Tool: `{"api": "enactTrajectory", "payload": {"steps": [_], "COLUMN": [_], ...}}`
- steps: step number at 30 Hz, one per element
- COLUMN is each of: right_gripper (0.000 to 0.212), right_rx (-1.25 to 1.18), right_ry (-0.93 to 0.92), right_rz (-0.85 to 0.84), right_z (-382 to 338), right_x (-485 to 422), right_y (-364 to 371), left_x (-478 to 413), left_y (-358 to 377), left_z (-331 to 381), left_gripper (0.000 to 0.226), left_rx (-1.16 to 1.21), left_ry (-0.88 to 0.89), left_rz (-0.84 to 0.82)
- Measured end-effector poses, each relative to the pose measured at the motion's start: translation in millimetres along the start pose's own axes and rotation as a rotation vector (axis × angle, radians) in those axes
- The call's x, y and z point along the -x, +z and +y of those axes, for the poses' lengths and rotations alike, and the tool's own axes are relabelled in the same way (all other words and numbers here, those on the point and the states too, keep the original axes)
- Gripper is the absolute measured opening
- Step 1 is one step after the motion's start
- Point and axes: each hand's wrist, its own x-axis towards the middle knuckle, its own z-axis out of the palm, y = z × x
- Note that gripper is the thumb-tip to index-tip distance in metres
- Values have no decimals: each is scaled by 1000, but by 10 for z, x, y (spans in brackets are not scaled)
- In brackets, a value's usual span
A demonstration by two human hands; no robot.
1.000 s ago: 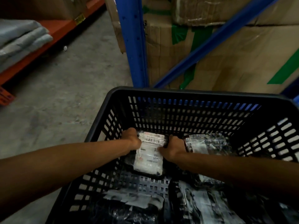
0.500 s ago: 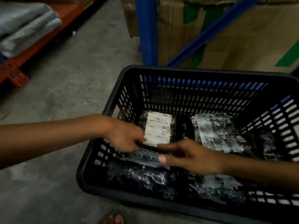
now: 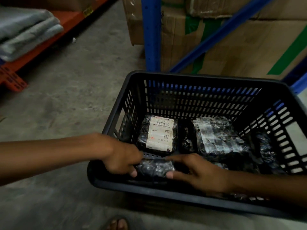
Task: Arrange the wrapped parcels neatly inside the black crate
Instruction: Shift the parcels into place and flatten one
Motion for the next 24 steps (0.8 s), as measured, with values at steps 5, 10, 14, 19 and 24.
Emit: {"api": "enactTrajectory", "payload": {"steps": [5, 10, 14, 19, 24], "right_gripper": [43, 54, 49, 35, 24], "right_rx": [-526, -927, -931, -706, -746], "right_ry": [294, 594, 631, 645, 625], "right_rz": [177, 482, 375, 364, 406], "right_z": [-57, 99, 192, 229, 388], "right_x": [117, 7, -106, -467, -992], "right_y": [-523, -854, -794, -698, -625], "left_x": [234, -28, -461, -776, -1020], "left_y": [-587, -600, -319, -303, -490], "left_z": [-232, -292, -242, -331, -579], "left_gripper": [46, 72, 94, 73, 37], "left_rx": [551, 1556, 1413, 1372, 1241], "left_ry": [127, 158, 8, -147, -308], "left_rz": [306, 447, 543, 617, 795]}}
